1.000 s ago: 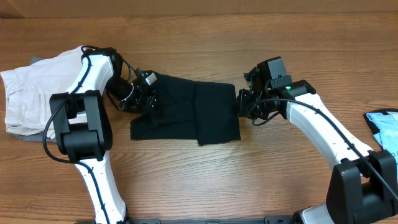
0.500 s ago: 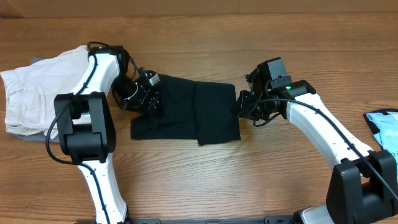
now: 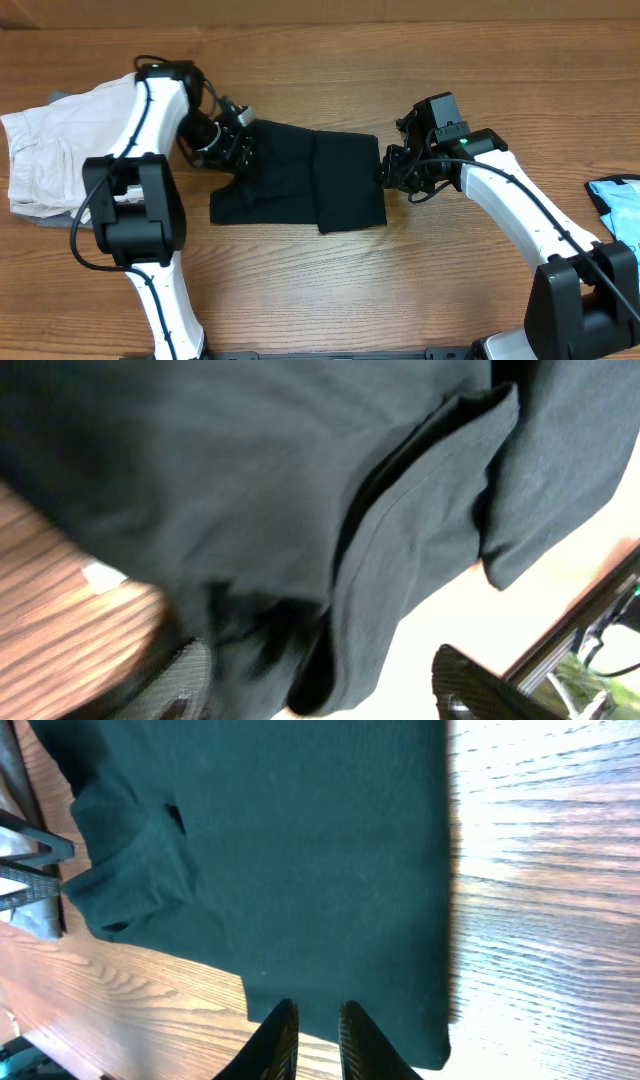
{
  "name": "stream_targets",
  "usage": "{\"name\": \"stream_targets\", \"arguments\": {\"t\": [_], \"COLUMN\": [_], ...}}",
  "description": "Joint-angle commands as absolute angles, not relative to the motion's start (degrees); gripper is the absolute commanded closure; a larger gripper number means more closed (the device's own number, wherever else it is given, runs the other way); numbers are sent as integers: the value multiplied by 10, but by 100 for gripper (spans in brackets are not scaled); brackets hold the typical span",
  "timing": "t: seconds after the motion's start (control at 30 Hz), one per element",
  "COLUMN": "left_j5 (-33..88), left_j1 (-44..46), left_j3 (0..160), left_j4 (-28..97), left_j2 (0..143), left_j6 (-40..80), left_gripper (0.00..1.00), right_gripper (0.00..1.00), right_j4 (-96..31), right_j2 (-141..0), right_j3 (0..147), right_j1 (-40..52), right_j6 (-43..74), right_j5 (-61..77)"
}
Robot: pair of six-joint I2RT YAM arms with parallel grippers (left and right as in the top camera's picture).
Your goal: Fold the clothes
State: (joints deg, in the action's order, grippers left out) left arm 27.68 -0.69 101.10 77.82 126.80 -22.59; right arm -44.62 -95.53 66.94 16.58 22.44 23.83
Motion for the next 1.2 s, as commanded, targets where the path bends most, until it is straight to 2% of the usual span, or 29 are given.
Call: {"name": "stream_targets", "arguments": {"t": [0.0, 0.07, 0.17, 0.23, 0.3, 0.53, 0.7, 0.83, 0.93, 1.07, 1.17], "left_j5": [281, 281, 298, 300, 310, 357, 353, 337, 335, 310, 288], "left_j1": [3, 4, 3, 0, -7, -31, -32, -32, -29, -26, -26], "left_j3": [978, 955, 934, 936, 948, 1009, 1026, 1025, 1025, 1025, 1025], "left_j4": [766, 760, 757, 757, 758, 755, 730, 701, 704, 778, 811], "left_j2": [1251, 1251, 1251, 1251, 1251, 1251, 1251, 1251, 1251, 1251, 1251], "left_j6": [-227, -227, -227, -227, -223, -216, -216, -216, -216, -220, -227], "left_gripper": [35, 44, 73, 87, 90, 84, 69, 73, 62, 43, 41], "right_gripper": [82, 82, 81, 78, 78, 77, 76, 76, 76, 76, 76], "right_j4": [-448, -450, -450, -450, -449, -452, -451, -454, -455, -462, -458], "right_j2": [-958, -958, -958, -958, -958, -958, -958, -958, -958, -958, -958], "right_j3": [668, 668, 668, 668, 668, 668, 668, 668, 668, 668, 667], "right_j1": [166, 166, 166, 166, 166, 166, 166, 166, 166, 166, 166], "right_j6": [220, 220, 220, 220, 220, 220, 220, 220, 220, 220, 220], "right_j5": [229, 229, 229, 227, 223, 214, 207, 204, 204, 203, 204]}}
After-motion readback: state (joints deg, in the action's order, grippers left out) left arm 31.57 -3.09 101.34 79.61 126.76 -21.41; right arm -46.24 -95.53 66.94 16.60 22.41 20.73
